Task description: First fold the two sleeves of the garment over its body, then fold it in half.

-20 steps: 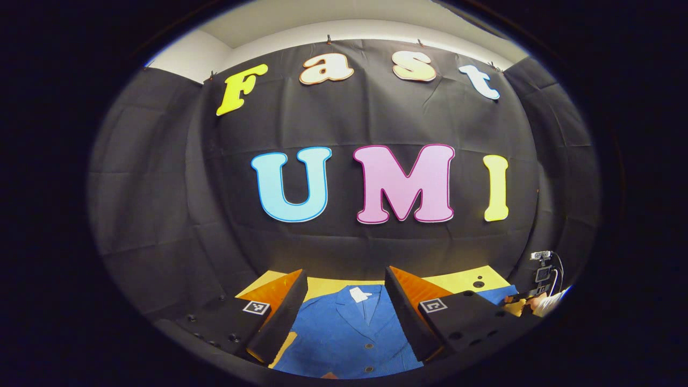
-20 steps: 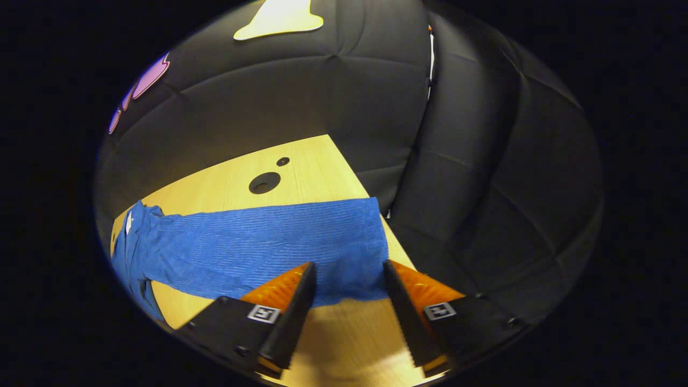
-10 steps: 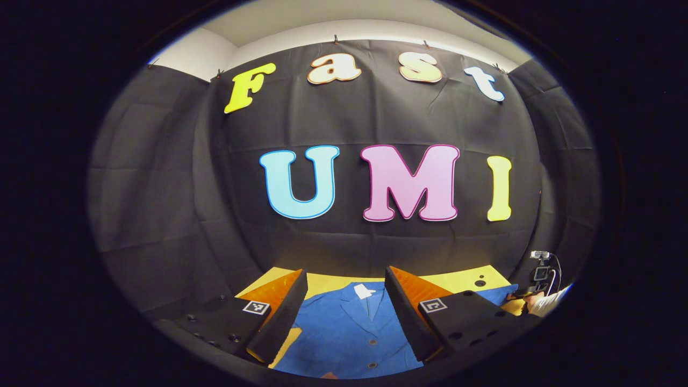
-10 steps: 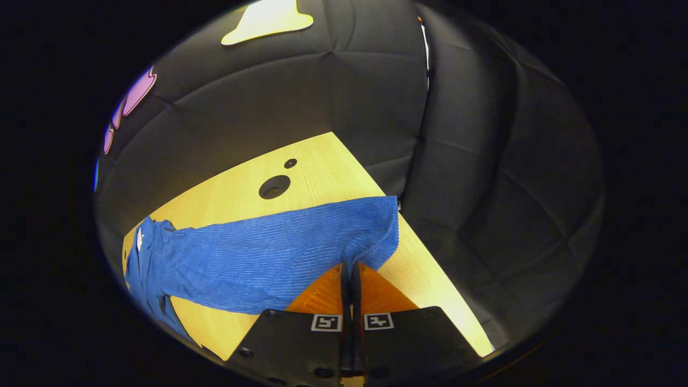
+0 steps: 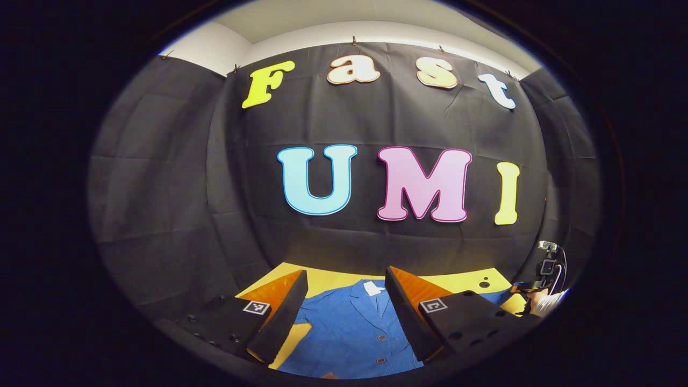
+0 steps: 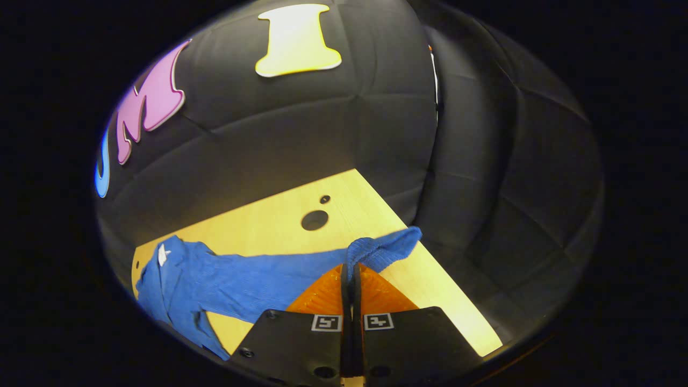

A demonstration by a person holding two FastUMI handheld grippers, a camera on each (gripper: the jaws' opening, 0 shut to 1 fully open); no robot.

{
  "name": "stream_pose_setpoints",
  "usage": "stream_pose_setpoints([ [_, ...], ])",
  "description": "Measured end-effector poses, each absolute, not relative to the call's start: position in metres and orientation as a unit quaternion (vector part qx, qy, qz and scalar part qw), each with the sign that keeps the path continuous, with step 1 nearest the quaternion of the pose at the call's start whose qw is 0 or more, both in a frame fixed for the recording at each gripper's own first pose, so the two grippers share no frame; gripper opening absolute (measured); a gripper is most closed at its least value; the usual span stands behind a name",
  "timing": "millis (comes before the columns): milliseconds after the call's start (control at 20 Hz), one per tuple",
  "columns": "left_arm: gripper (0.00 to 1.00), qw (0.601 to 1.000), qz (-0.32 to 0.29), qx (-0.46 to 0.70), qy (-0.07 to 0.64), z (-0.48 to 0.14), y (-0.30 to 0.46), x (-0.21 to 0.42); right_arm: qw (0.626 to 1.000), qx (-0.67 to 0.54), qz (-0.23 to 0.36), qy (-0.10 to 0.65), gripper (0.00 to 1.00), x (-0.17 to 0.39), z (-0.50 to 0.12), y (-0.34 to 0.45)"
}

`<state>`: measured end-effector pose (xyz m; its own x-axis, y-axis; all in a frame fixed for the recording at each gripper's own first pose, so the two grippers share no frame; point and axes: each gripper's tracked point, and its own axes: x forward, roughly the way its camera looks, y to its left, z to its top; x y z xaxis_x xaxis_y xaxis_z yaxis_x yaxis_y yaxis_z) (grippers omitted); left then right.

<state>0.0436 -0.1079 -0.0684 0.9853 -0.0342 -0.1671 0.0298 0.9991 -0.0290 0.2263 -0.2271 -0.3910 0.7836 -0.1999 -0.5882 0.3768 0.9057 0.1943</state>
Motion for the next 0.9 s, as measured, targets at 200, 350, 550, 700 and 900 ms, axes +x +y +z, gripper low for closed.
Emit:
stream_pose_setpoints([
  [200, 0.83, 0.992, -0.032, -0.054, 0.105, -0.088, -0.075, 0.039, 0.943, 0.162, -0.135, 0.258, 0.01, 0.235, -0.340, -0.160],
  [350, 0.83, 0.992, -0.037, -0.052, 0.106, -0.096, -0.030, 0.033, 0.951, 0.178, -0.110, 0.228, 0.00, 0.244, -0.297, -0.079],
  [550, 0.83, 0.994, -0.025, -0.037, 0.101, -0.106, 0.053, 0.027, 0.960, 0.174, -0.057, 0.212, 0.00, 0.257, -0.264, 0.056],
  [700, 0.83, 0.992, -0.005, -0.046, 0.115, -0.124, 0.111, 0.026, 0.959, 0.175, -0.015, 0.220, 0.00, 0.263, -0.264, 0.161],
  [900, 0.83, 0.990, 0.029, -0.055, 0.125, -0.139, 0.175, 0.021, 0.951, 0.178, 0.027, 0.251, 0.00, 0.266, -0.303, 0.282],
])
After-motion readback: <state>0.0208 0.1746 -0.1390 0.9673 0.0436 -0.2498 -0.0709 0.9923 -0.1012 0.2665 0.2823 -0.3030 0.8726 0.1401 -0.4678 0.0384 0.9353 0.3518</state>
